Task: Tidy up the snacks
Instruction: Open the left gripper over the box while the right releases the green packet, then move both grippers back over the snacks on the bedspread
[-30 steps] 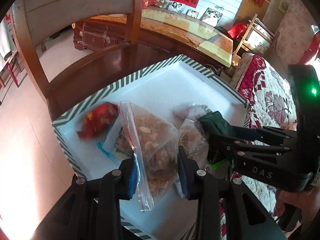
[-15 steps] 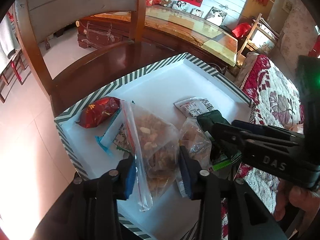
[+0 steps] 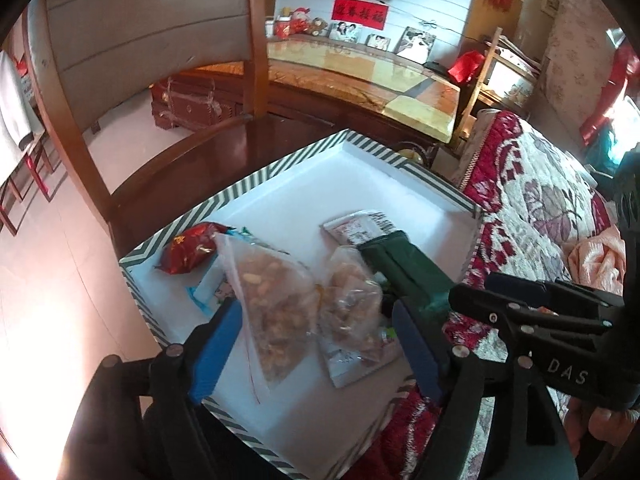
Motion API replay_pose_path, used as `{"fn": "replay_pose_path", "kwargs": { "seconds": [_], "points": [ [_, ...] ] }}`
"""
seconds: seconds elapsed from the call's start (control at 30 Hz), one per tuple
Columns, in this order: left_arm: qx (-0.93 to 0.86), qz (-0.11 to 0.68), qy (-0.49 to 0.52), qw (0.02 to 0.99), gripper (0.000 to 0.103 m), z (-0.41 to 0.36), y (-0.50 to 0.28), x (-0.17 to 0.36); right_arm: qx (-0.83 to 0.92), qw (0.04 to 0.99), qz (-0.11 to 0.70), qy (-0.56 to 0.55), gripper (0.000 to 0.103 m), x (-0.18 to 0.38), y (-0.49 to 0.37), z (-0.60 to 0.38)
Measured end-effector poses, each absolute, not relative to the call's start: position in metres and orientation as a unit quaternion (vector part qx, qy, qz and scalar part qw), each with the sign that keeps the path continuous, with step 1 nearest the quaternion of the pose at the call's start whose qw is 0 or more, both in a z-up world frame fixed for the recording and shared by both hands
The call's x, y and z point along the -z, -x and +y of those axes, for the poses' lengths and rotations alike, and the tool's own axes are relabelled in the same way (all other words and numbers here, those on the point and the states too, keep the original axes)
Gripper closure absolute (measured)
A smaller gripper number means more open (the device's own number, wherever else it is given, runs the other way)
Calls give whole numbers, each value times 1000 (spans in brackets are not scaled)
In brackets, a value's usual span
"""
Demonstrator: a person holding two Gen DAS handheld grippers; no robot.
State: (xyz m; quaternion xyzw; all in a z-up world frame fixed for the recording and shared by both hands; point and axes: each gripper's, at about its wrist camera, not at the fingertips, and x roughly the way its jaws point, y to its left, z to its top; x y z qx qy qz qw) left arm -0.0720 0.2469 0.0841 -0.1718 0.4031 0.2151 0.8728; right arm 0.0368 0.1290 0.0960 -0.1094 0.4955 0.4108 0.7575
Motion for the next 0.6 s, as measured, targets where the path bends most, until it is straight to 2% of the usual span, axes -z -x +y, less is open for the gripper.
{"fn": "replay_pose_path", "kwargs": {
  "seconds": [0.6],
  "points": [
    [-144, 416, 117, 890, 22, 163, 52, -89, -348, 787, 504, 69, 54, -88, -27, 22]
  ]
}}
